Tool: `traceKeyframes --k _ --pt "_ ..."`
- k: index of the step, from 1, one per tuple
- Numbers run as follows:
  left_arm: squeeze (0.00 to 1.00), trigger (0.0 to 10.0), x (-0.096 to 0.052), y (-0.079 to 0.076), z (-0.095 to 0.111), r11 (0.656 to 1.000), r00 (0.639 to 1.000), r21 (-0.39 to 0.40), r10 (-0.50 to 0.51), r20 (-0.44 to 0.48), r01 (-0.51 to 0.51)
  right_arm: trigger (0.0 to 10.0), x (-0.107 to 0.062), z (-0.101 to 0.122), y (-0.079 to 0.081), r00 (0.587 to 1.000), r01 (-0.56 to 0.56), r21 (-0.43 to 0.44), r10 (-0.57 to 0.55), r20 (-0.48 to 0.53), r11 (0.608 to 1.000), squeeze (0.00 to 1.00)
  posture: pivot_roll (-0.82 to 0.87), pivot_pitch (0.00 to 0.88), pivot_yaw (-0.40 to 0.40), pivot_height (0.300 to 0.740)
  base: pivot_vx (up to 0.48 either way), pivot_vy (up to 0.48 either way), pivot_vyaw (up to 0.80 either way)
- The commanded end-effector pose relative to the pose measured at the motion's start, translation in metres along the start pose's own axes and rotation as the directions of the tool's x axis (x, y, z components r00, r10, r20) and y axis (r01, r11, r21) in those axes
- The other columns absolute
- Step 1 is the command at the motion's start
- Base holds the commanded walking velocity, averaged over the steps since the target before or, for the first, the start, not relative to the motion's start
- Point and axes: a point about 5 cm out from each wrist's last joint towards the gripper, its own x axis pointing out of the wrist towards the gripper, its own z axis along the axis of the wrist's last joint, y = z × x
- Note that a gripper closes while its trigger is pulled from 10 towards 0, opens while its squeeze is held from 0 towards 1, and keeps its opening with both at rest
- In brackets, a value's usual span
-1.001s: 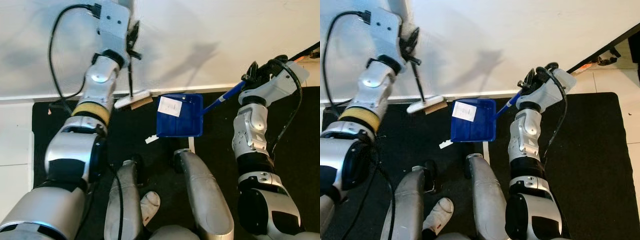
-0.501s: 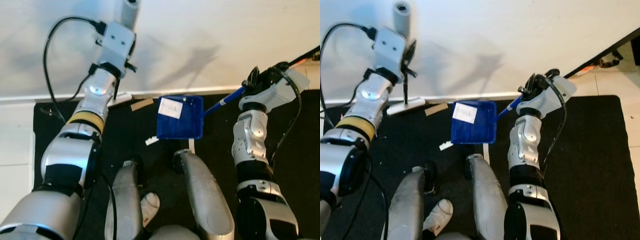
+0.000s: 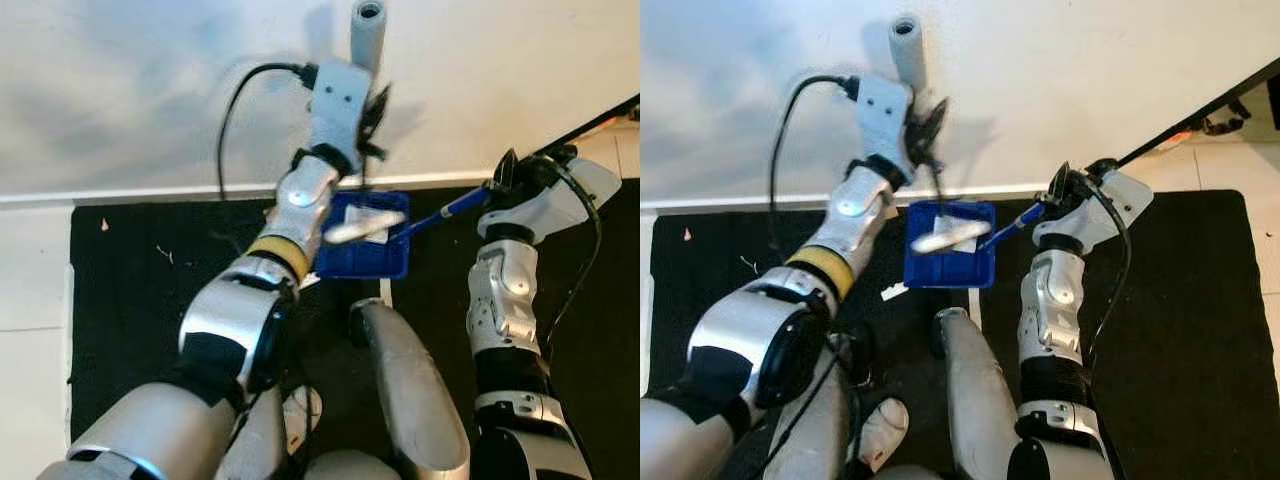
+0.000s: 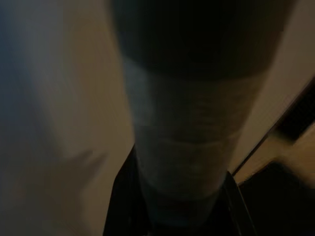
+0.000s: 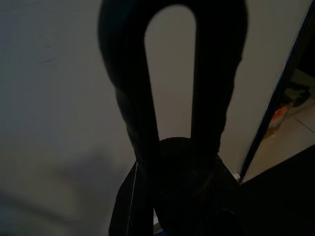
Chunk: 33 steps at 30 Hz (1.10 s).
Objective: Sweep floor
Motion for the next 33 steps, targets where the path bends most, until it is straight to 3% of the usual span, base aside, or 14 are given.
traceKeyframes --k 1,3,4,6,7,9,11,12,13,18,22,25,28,33 --pt "0.00 10.0 0.013 -0.029 0.013 0.988 0.994 -0.145 -0.043 0.100 0.058 10.0 -0.012 -0.021 -0.009 0.993 0.046 0.043 -0.041 -0.109 0.998 0.00 -0.17 0.523 -0.014 0.740 0.000 0.000 0.00" --pt "0.00 10.0 0.015 -0.032 0.016 0.984 0.991 -0.164 -0.052 0.124 0.072 10.0 -0.011 -0.021 -0.010 0.993 0.048 0.041 -0.043 -0.110 0.998 0.00 -0.17 0.521 -0.012 0.740 0.000 0.000 0.00" --pt "0.00 10.0 0.022 -0.038 0.028 0.973 0.979 -0.168 -0.135 0.156 0.161 10.0 -0.008 -0.020 -0.010 0.993 0.054 0.044 -0.049 -0.106 0.998 0.00 -0.15 0.507 -0.007 0.740 0.000 0.000 0.00" --pt "0.00 10.0 0.024 -0.039 0.031 0.968 0.972 -0.155 -0.173 0.158 0.198 10.0 -0.007 -0.019 -0.010 0.993 0.056 0.045 -0.051 -0.107 0.997 0.00 -0.15 0.506 -0.007 0.740 0.000 0.000 0.00" --pt "0.00 10.0 0.026 -0.036 0.036 0.960 0.954 -0.035 -0.272 0.125 0.278 10.0 -0.005 -0.018 -0.009 0.993 0.050 0.048 -0.045 -0.106 0.998 0.00 -0.14 0.502 -0.005 0.740 0.000 0.000 0.00" --pt "0.00 10.0 0.025 -0.032 0.035 0.955 0.951 0.014 -0.296 0.095 0.296 10.0 -0.004 -0.019 -0.009 0.993 0.049 0.049 -0.044 -0.107 0.998 0.00 -0.14 0.498 0.002 0.740 0.000 0.000 0.00" --pt "0.00 10.0 0.019 -0.010 0.031 0.941 0.947 0.114 -0.320 -0.002 0.318 10.0 -0.005 -0.020 -0.008 0.993 0.047 0.050 -0.042 -0.110 0.998 0.00 -0.13 0.491 0.009 0.740 0.000 0.000 0.00" --pt "0.00 10.0 0.008 0.017 0.024 0.923 0.946 0.211 -0.303 -0.117 0.321 10.0 -0.005 -0.021 -0.007 0.993 0.047 0.052 -0.041 -0.114 0.998 0.00 -0.13 0.489 0.009 0.740 0.000 0.000 0.00" --pt "0.00 10.0 0.008 0.017 0.024 0.923 0.946 0.211 -0.303 -0.117 0.321 10.0 -0.005 -0.021 -0.007 0.993 0.047 0.052 -0.041 -0.114 0.998 0.00 -0.13 0.489 0.009 0.740 0.000 0.000 0.00" --pt "0.00 10.0 -0.039 0.087 0.003 0.863 0.898 0.374 -0.177 -0.403 0.338 10.0 -0.006 -0.024 -0.007 0.991 0.043 0.058 -0.035 -0.129 0.997 0.00 -0.11 0.487 0.013 0.740 0.000 0.000 0.00" --pt "0.00 10.0 -0.055 0.104 -0.003 0.846 0.873 0.403 -0.136 -0.469 0.349 10.0 -0.005 -0.026 -0.006 0.991 0.039 0.061 -0.031 -0.134 0.997 0.00 -0.10 0.481 0.013 0.740 0.000 0.000 0.00" --pt "0.00 10.0 -0.077 0.142 0.010 0.871 0.889 0.440 0.009 -0.458 0.218 10.0 -0.001 -0.024 -0.005 0.991 0.031 0.071 -0.022 -0.132 0.997 0.00 -0.09 0.479 0.013 0.740 0.000 0.000 0.00" --pt "0.00 10.0 -0.081 0.149 0.014 0.868 0.889 0.456 0.039 -0.457 0.197 10.0 0.000 -0.024 -0.005 0.991 0.030 0.072 -0.021 -0.132 0.997 0.00 -0.09 0.477 0.012 0.740 0.000 0.000 0.00" --pt "0.00 10.0 -0.099 0.179 0.031 0.784 0.908 0.620 0.256 -0.332 0.006 10.0 0.006 -0.022 -0.006 0.992 0.016 0.064 -0.008 -0.124 0.998 0.00 -0.08 0.481 -0.001 0.740 0.000 0.000 0.00"
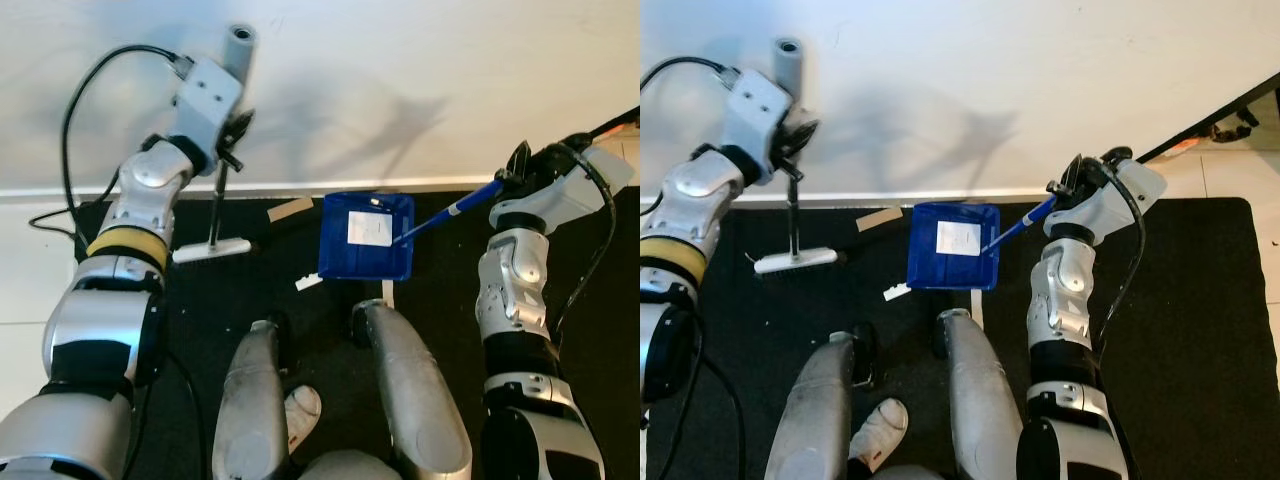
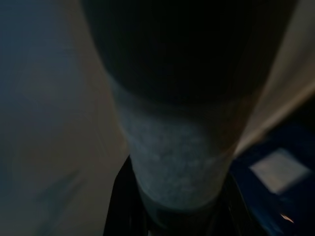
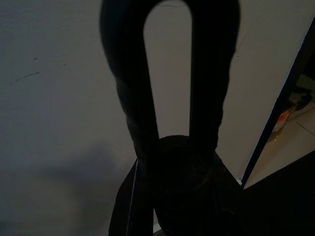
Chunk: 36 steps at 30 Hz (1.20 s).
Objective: Sweep floor
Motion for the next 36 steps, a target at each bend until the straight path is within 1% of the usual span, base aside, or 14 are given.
traceKeyframes --k 1,4,6,10,13,14,17,19,21,25,26,28,32,36 --pt "0.00 10.0 -0.012 0.015 -0.008 0.985 0.989 0.093 0.148 0.003 -0.148 10.0 -0.012 -0.026 0.000 0.992 -0.004 0.056 0.011 -0.122 0.998 0.00 -0.09 0.484 -0.004 0.740 0.000 0.000 0.00" --pt "0.00 10.0 -0.013 0.017 -0.010 0.976 0.981 0.095 0.195 0.005 -0.194 10.0 -0.013 -0.026 0.000 0.992 -0.005 0.054 0.012 -0.122 0.999 0.00 -0.09 0.484 -0.004 0.740 0.000 0.000 0.00" --pt "0.00 10.0 -0.014 0.018 -0.014 0.957 0.963 0.112 0.269 -0.003 -0.267 10.0 -0.014 -0.027 0.000 0.993 -0.007 0.049 0.013 -0.120 0.999 0.00 -0.10 0.493 -0.008 0.740 0.000 0.000 0.00" --pt "0.00 10.0 -0.012 0.012 -0.017 0.953 0.956 0.088 0.294 -0.021 -0.291 10.0 -0.016 -0.027 0.001 0.993 -0.012 0.044 0.017 -0.119 0.999 0.00 -0.11 0.497 -0.010 0.740 0.000 0.000 0.00" --pt "0.00 10.0 -0.005 -0.008 -0.022 0.972 0.970 0.029 0.235 -0.055 -0.234 10.0 -0.018 -0.028 0.000 0.993 -0.015 0.038 0.019 -0.120 0.999 0.00 -0.12 0.510 -0.010 0.740 0.000 0.000 0.00" --pt "0.00 10.0 -0.005 -0.008 -0.022 0.972 0.970 0.029 0.235 -0.055 -0.234 10.0 -0.018 -0.028 0.000 0.993 -0.015 0.038 0.019 -0.120 0.999 0.00 -0.12 0.510 -0.010 0.740 0.000 0.000 0.00" --pt "0.00 10.0 -0.001 -0.027 -0.026 0.981 0.978 0.023 0.193 -0.073 -0.192 10.0 -0.019 -0.027 -0.001 0.993 -0.014 0.032 0.018 -0.116 0.999 0.00 -0.13 0.519 -0.008 0.740 0.000 0.000 0.00" --pt "0.00 10.0 0.003 -0.037 -0.024 0.983 0.981 -0.009 0.183 -0.057 -0.184 10.0 -0.019 -0.025 -0.002 0.994 -0.012 0.028 0.015 -0.110 1.000 0.00 -0.14 0.522 -0.008 0.740 0.000 0.000 0.00" --pt "0.00 10.0 0.003 -0.037 -0.024 0.983 0.981 -0.009 0.183 -0.057 -0.184 10.0 -0.019 -0.025 -0.002 0.994 -0.012 0.028 0.015 -0.110 1.000 0.00 -0.14 0.522 -0.008 0.740 0.000 0.000 0.00" --pt "0.00 10.0 0.013 -0.056 -0.010 0.981 0.986 -0.108 0.167 0.021 -0.164 10.0 -0.020 -0.025 -0.002 0.994 -0.013 0.026 0.016 -0.107 1.000 0.00 -0.13 0.533 -0.008 0.740 0.000 0.000 0.00" --pt "0.00 10.0 0.013 -0.056 -0.010 0.981 0.986 -0.108 0.167 0.021 -0.164 10.0 -0.020 -0.025 -0.002 0.994 -0.013 0.026 0.016 -0.107 1.000 0.00 -0.13 0.533 -0.008 0.740 0.000 0.000 0.00" --pt "0.00 10.0 0.019 -0.069 0.000 0.981 0.988 -0.144 0.142 0.066 -0.131 10.0 -0.021 -0.026 -0.001 0.994 -0.015 0.026 0.018 -0.108 1.000 0.00 -0.14 0.532 -0.008 0.740 0.000 0.000 0.00" --pt "0.00 10.0 0.031 -0.096 0.020 0.989 0.988 -0.141 0.067 0.141 -0.047 10.0 -0.025 -0.026 0.003 0.994 -0.025 0.027 0.028 -0.103 0.999 0.00 -0.15 0.529 -0.005 0.740 0.000 0.000 0.00" --pt "0.00 10.0 0.035 -0.106 0.028 0.990 0.985 -0.137 0.054 0.162 -0.031 10.0 -0.026 -0.025 0.004 0.995 -0.029 0.027 0.031 -0.099 0.999 0.00 -0.16 0.532 -0.002 0.740 0.000 0.000 0.00"
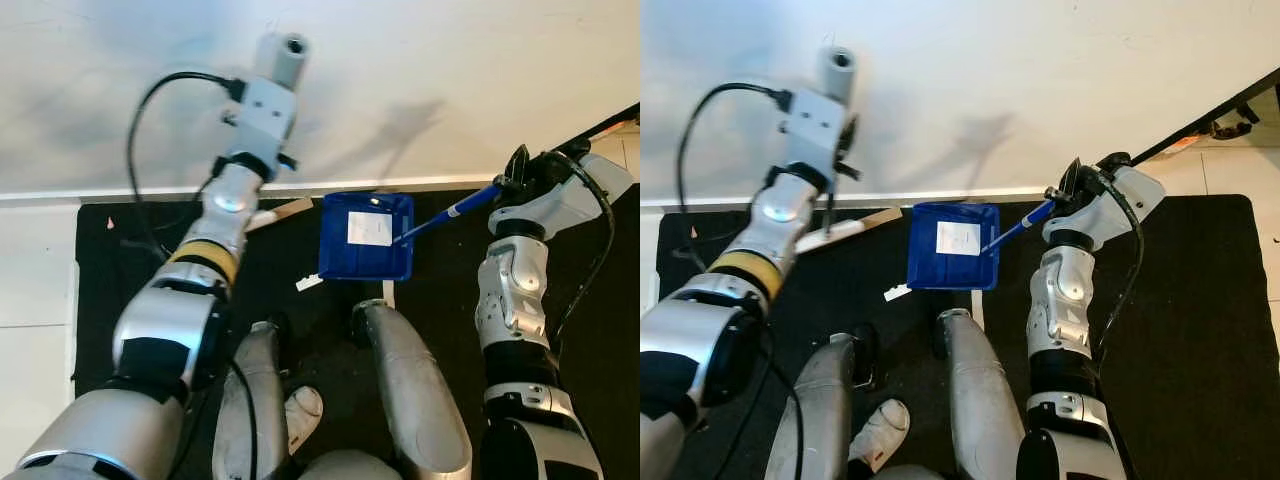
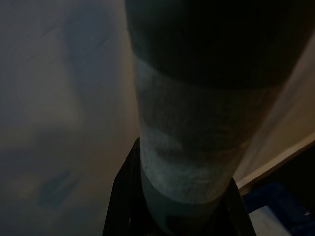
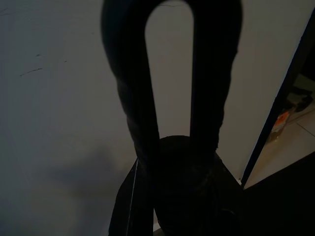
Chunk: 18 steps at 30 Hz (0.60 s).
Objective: Sweep floor
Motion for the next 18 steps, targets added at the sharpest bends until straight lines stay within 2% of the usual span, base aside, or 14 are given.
traceKeyframes --k 1,6,9,10,12,18 --pt "0.00 10.0 0.002 -0.016 0.003 0.999 0.999 -0.005 -0.031 0.025 0.032 10.0 -0.015 -0.021 0.005 0.994 -0.011 0.034 0.015 -0.106 0.999 0.00 -0.17 0.536 0.001 0.740 0.000 0.000 0.00" --pt "0.00 10.0 0.009 -0.046 0.020 0.993 0.990 -0.042 -0.102 0.093 0.107 10.0 -0.017 -0.019 0.001 0.995 -0.006 0.027 0.009 -0.099 1.000 0.00 -0.18 0.534 0.009 0.740 0.000 0.000 0.00" --pt "0.00 10.0 0.010 -0.050 0.022 0.992 0.989 -0.048 -0.110 0.102 0.115 10.0 -0.018 -0.019 0.000 0.995 -0.005 0.026 0.008 -0.098 1.000 0.00 -0.18 0.534 0.009 0.740 0.000 0.000 0.00" --pt "0.00 10.0 0.012 -0.065 0.031 0.985 0.981 -0.086 -0.138 0.139 0.151 10.0 -0.020 -0.018 -0.001 0.995 -0.002 0.023 0.004 -0.095 1.000 0.00 -0.19 0.532 0.010 0.740 0.000 0.000 0.00" --pt "0.00 10.0 0.015 -0.076 0.040 0.979 0.973 -0.106 -0.153 0.171 0.173 10.0 -0.021 -0.018 -0.001 0.996 -0.001 0.022 0.003 -0.094 1.000 0.00 -0.20 0.536 0.012 0.740 0.000 0.000 0.00" --pt "0.00 10.0 0.020 -0.091 0.060 0.969 0.957 -0.146 -0.164 0.238 0.202 10.0 -0.021 -0.017 -0.001 0.996 0.000 0.021 0.002 -0.093 1.000 0.00 -0.20 0.536 0.014 0.740 0.000 0.000 0.00"
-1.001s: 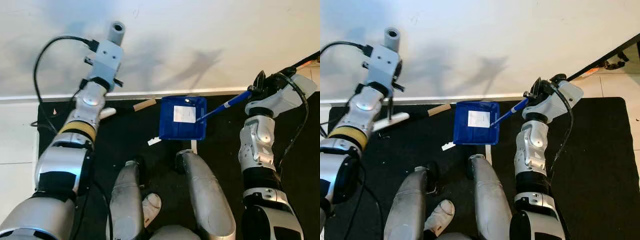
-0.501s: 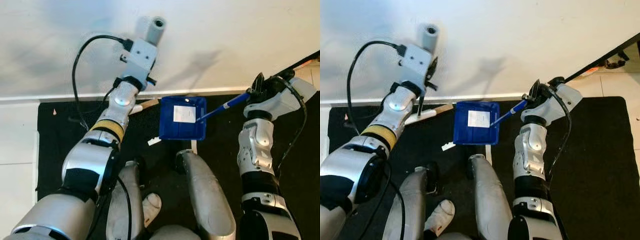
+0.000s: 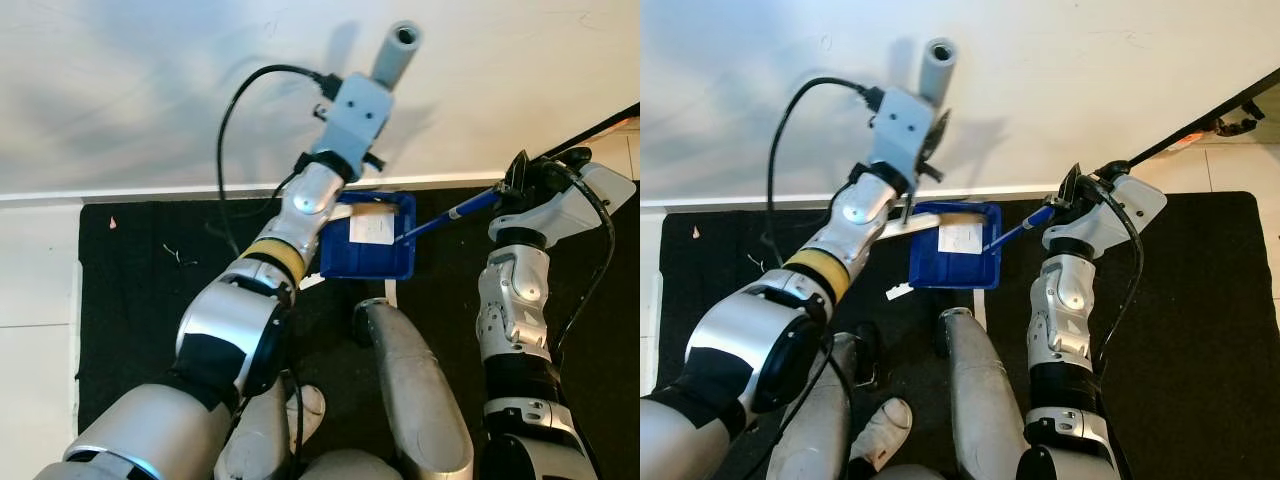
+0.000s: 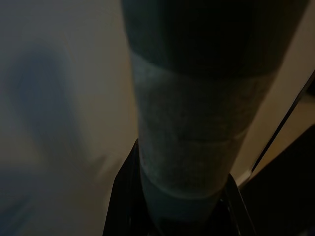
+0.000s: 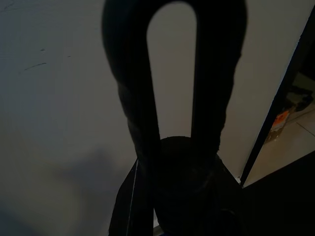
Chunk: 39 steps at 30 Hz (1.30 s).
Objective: Sweep floor
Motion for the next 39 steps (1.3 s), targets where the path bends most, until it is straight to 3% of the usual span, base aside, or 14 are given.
traceKeyframes --k 1,5,10,13,16,19,21,22,25,28,33,34,36,39 --pt "0.00 10.0 0.005 -0.014 0.010 0.998 0.997 -0.054 -0.029 0.070 0.033 10.0 -0.012 -0.020 0.001 0.995 0.010 0.037 -0.006 -0.101 0.999 0.00 -0.19 0.531 0.015 0.740 0.000 0.000 0.00" --pt "0.00 10.0 0.011 -0.021 0.034 0.974 0.969 -0.179 -0.094 0.227 0.136 10.0 -0.012 -0.026 -0.001 0.993 0.008 0.037 -0.004 -0.115 0.999 0.00 -0.13 0.507 0.028 0.740 0.000 0.000 0.00" --pt "0.00 10.0 0.006 -0.018 0.041 0.941 0.930 -0.232 -0.164 0.330 0.249 10.0 -0.012 -0.031 -0.002 0.991 -0.004 0.046 0.010 -0.131 0.999 0.00 -0.08 0.442 0.038 0.740 0.000 0.000 0.00" --pt "0.00 10.0 0.002 -0.014 0.040 0.933 0.920 -0.227 -0.191 0.343 0.278 10.0 -0.011 -0.032 -0.003 0.991 -0.009 0.048 0.015 -0.136 0.999 0.00 -0.07 0.431 0.040 0.740 0.000 0.000 0.00" --pt "0.00 10.0 -0.019 0.008 0.022 0.948 0.936 -0.168 -0.219 0.275 0.271 10.0 -0.007 -0.037 -0.007 0.988 -0.008 0.061 0.017 -0.152 0.998 0.00 0.00 0.337 0.039 0.740 0.000 0.000 0.00" --pt "0.00 10.0 -0.073 0.077 -0.016 0.993 0.999 -0.113 0.040 0.030 -0.036 10.0 0.001 -0.042 -0.014 0.984 -0.015 0.082 0.029 -0.174 0.997 0.00 0.06 0.255 0.021 0.740 0.000 0.000 0.00" --pt "0.00 10.0 -0.098 0.102 -0.033 0.973 0.978 -0.118 0.191 -0.082 -0.199 10.0 0.003 -0.045 -0.017 0.982 -0.010 0.086 0.026 -0.188 0.996 0.00 0.09 0.220 0.005 0.740 0.000 0.000 0.00" --pt "0.00 10.0 -0.120 0.115 -0.053 0.940 0.930 -0.101 0.297 -0.218 -0.325 10.0 0.004 -0.047 -0.019 0.979 -0.012 0.092 0.030 -0.203 0.996 0.00 0.10 0.194 -0.003 0.740 0.000 0.000 0.00" --pt "0.00 10.0 -0.136 0.123 -0.067 0.913 0.879 -0.077 0.361 -0.310 -0.402 10.0 0.005 -0.049 -0.020 0.976 -0.014 0.096 0.034 -0.214 0.995 0.00 0.11 0.186 -0.006 0.740 0.000 0.000 0.00" --pt "0.00 10.0 -0.178 0.129 -0.089 0.890 0.799 0.015 0.417 -0.434 -0.456 10.0 0.009 -0.051 -0.020 0.970 -0.039 0.120 0.067 -0.233 0.992 0.00 0.10 0.139 -0.022 0.740 0.000 0.000 0.00" --pt "0.00 10.0 -0.190 0.129 -0.089 0.876 0.763 0.067 0.452 -0.463 -0.478 10.0 0.014 -0.050 -0.020 0.968 -0.054 0.128 0.083 -0.238 0.990 0.00 0.10 0.105 -0.019 0.740 0.000 0.000 0.00" --pt "0.00 10.0 -0.196 0.130 -0.080 0.831 0.747 0.033 0.517 -0.419 -0.556 10.0 0.020 -0.047 -0.020 0.969 -0.062 0.138 0.092 -0.228 0.989 0.00 0.09 0.085 -0.019 0.740 0.000 0.000 0.00" --pt "0.00 10.0 -0.197 0.130 -0.078 0.815 0.739 0.012 0.532 -0.412 -0.580 10.0 0.022 -0.046 -0.020 0.970 -0.064 0.141 0.094 -0.224 0.988 0.00 0.09 0.081 -0.019 0.740 0.000 0.000 0.00" --pt "0.00 10.0 -0.207 0.134 -0.080 0.693 0.674 -0.113 0.629 -0.387 -0.712 10.0 0.026 -0.042 -0.016 0.970 -0.097 0.160 0.130 -0.206 0.982 0.00 0.09 0.062 -0.023 0.740 0.000 0.000 0.00"
